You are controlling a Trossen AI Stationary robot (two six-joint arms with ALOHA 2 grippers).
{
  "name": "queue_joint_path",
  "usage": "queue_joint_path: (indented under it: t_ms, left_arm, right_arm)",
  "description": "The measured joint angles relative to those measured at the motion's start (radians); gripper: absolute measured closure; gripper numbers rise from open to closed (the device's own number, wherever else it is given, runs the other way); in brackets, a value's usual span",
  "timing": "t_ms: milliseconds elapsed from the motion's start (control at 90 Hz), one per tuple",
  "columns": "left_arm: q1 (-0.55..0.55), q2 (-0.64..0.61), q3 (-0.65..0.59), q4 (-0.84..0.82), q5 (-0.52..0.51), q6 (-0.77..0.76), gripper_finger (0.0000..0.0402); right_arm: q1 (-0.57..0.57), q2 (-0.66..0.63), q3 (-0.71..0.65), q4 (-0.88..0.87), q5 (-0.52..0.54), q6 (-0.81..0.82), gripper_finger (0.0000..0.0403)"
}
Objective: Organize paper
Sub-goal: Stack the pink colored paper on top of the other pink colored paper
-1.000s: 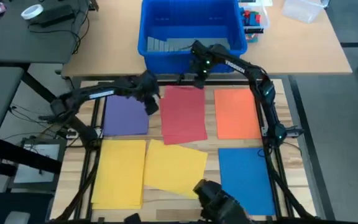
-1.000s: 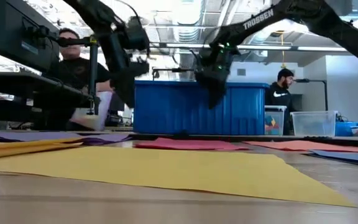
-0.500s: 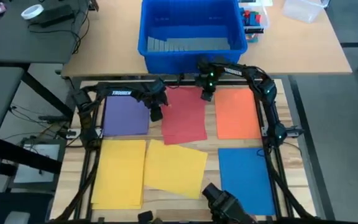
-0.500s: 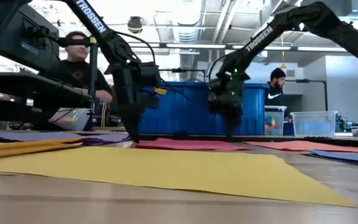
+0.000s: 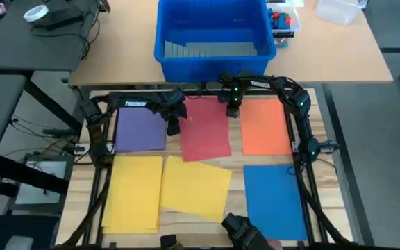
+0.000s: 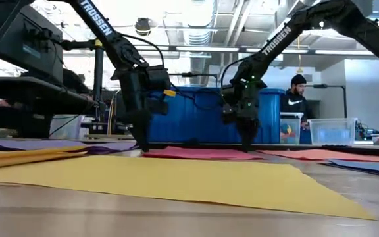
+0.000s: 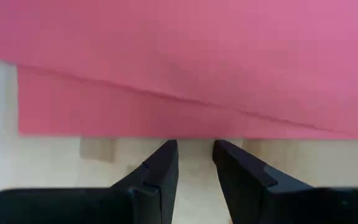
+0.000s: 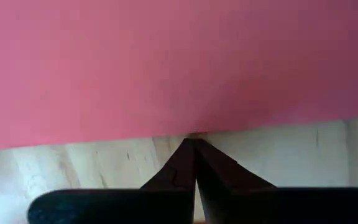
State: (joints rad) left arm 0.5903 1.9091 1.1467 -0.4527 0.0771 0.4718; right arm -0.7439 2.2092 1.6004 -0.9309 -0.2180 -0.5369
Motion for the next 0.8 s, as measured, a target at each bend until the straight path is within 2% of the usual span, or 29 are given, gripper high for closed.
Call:
queue_joint_path:
  t_ms: [256,500,611,800]
  left_arm:
    - [0.000,0.003,0.003,0.071,0.000,0.036,0.0309]
    - [0.000,0.001,0.004,0.072,-0.003,0.044,0.0309]
    - [0.000,-0.016,0.004,0.051,-0.008,0.012,0.0308]
    - [0.000,-0.072,0.003,-0.057,-0.002,-0.041,0.0308]
  right_arm:
    - [0.026,0.002,0.001,0.015,0.006,-0.026,0.0403]
    - [0.010,-0.032,-0.003,0.015,0.004,-0.108,0.0403]
    - [-0.009,-0.058,-0.004,0.035,0.001,-0.115,0.0403]
    - [-0.005,-0.099,-0.006,-0.054,-0.041,-0.038,0.0403]
